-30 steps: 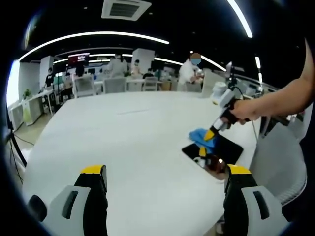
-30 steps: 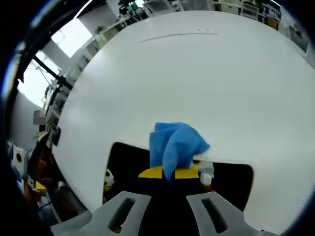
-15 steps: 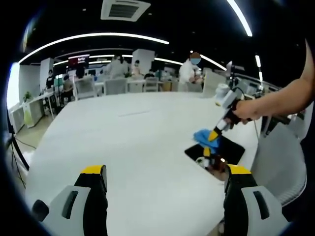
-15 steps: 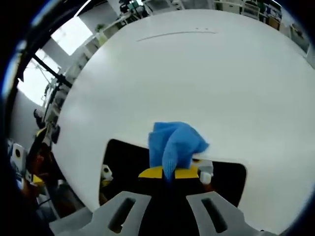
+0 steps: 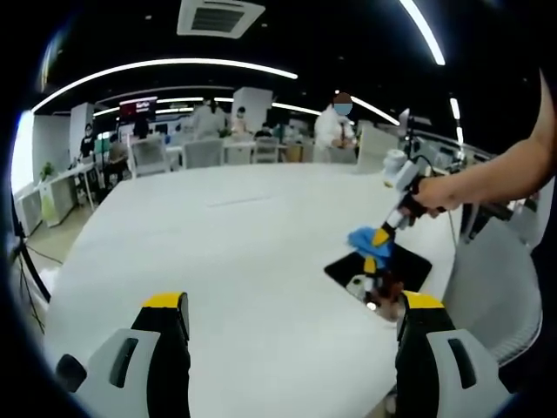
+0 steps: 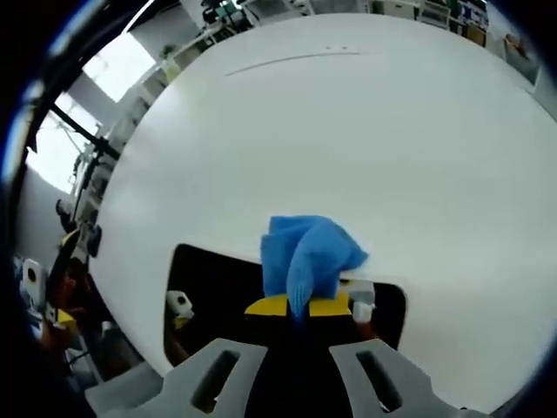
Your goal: Wipe the mirror surface with the cleaning cloth until all visible marks leave the cleaned area.
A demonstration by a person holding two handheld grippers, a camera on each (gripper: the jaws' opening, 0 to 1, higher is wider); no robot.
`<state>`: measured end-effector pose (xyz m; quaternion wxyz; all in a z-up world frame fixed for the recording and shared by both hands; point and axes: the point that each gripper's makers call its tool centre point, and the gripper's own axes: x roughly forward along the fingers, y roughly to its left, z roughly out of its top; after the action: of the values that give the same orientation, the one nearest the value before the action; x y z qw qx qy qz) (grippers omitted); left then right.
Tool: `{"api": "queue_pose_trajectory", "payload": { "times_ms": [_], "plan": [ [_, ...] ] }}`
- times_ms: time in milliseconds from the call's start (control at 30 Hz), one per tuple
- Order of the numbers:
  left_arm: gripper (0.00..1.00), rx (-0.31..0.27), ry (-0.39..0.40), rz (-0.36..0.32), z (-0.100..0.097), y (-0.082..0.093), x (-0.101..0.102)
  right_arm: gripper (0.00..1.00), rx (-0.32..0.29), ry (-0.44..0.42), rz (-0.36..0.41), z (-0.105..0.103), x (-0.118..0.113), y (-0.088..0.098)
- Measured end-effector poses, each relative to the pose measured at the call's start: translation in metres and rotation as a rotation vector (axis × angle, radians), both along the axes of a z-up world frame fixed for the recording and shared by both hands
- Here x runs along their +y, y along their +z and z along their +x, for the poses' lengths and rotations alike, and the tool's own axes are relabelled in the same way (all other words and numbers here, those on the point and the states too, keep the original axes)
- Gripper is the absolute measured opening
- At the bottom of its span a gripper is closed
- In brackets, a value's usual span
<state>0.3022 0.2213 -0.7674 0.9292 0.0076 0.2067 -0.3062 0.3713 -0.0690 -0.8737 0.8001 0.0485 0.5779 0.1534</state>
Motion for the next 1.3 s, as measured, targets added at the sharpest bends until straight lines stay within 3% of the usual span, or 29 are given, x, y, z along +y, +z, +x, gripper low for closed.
{"api": "queue_pose_trajectory", "payload": {
  "times_ms": [433, 700, 1300],
  "plan": [
    [1.0, 0.002, 0.003, -0.006, 0.0, -0.002, -0.002, 0.0, -0.01, -0.007, -0.003, -0.003, 0.0, 0.002],
    [1.0, 0.005, 0.002, -0.007, -0.004, -0.003, -0.004, 0.0, -0.071, -0.006, -0.027, -0.006, 0.0, 0.0],
    [1.0, -0.001, -0.007, -0.015, -0.005, -0.004, -0.012, 0.0, -0.053, -0.028, 0.024, -0.065, 0.003, 0.001]
  ]
}}
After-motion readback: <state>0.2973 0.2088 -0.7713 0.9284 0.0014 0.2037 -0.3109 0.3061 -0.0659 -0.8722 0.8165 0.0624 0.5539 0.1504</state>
